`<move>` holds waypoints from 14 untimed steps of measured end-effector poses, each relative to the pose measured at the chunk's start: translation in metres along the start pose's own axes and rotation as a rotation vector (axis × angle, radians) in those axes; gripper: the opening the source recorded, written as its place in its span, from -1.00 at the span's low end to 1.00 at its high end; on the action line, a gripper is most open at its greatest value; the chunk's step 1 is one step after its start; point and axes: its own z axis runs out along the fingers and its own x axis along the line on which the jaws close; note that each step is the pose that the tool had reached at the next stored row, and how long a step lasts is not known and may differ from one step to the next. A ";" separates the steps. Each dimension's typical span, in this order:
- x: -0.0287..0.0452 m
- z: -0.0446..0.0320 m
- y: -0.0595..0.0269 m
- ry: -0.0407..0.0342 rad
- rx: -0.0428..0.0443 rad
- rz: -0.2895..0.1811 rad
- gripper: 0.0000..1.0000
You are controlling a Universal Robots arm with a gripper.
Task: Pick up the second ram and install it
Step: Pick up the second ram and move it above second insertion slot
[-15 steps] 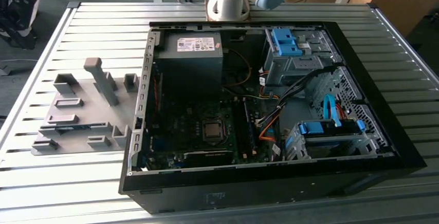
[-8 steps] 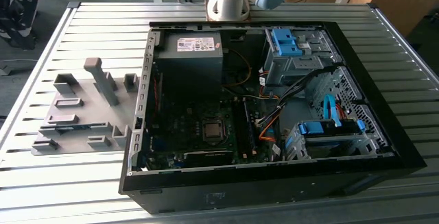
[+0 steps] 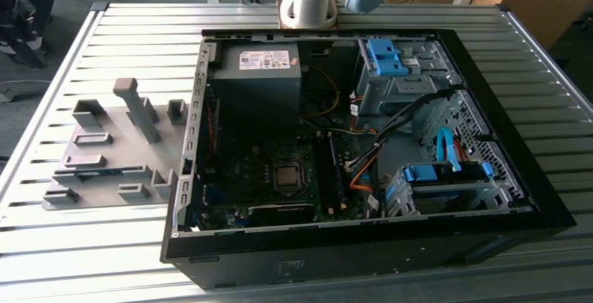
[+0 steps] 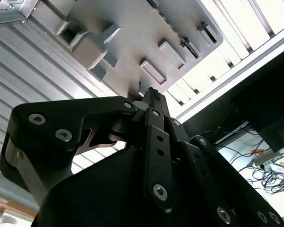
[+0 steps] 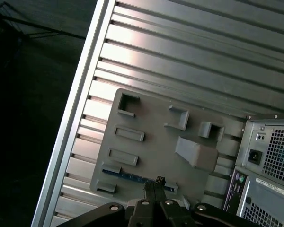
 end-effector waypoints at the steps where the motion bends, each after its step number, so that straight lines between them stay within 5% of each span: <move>1: 0.0000 0.0001 0.0000 0.0008 0.0002 -0.014 -0.80; 8: 0.0000 0.0013 -0.0001 0.0065 0.0043 -0.118 -0.80; 14: 0.0000 0.0019 -0.0001 0.0142 0.0176 -0.195 -0.80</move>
